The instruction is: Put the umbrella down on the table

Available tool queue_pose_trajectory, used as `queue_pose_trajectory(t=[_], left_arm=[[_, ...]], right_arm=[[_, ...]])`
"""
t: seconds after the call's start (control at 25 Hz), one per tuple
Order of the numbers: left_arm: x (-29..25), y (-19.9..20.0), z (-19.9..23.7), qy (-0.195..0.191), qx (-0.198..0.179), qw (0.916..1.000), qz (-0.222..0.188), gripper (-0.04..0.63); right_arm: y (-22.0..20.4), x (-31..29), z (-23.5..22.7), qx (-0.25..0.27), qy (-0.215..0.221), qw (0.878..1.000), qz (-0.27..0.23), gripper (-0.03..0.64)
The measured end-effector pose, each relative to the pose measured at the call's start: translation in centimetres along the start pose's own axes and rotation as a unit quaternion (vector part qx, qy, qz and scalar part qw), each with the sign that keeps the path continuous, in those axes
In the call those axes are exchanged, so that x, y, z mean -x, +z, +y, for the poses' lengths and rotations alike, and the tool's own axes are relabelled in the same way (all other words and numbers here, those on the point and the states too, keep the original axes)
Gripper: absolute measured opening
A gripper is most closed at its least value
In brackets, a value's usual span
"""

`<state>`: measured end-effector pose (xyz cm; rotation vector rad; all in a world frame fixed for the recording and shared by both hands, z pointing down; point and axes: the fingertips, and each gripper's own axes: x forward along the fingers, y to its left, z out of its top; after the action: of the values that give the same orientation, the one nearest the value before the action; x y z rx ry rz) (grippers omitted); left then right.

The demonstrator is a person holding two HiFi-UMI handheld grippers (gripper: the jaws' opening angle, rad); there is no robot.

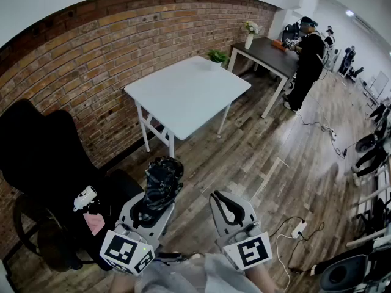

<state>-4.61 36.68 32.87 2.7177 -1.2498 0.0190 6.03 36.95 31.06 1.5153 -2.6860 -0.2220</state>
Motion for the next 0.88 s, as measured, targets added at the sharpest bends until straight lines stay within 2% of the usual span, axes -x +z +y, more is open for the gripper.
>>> queue_pose_trajectory(t=[0.6, 0.88], left_arm=[[0.1, -0.2, 0.4, -0.004, -0.007, 1.0000, 0.003, 0.216], [0.7, 0.2, 1.1, -0.016, -0.012, 0.9998, 0.000, 0.216]], right_arm=[[-0.3, -0.5, 0.3, -0.006, -0.004, 1.000, 0.002, 0.057], [-0.8, -0.4, 0.8, -0.008, -0.023, 0.999, 0.030, 0.057]])
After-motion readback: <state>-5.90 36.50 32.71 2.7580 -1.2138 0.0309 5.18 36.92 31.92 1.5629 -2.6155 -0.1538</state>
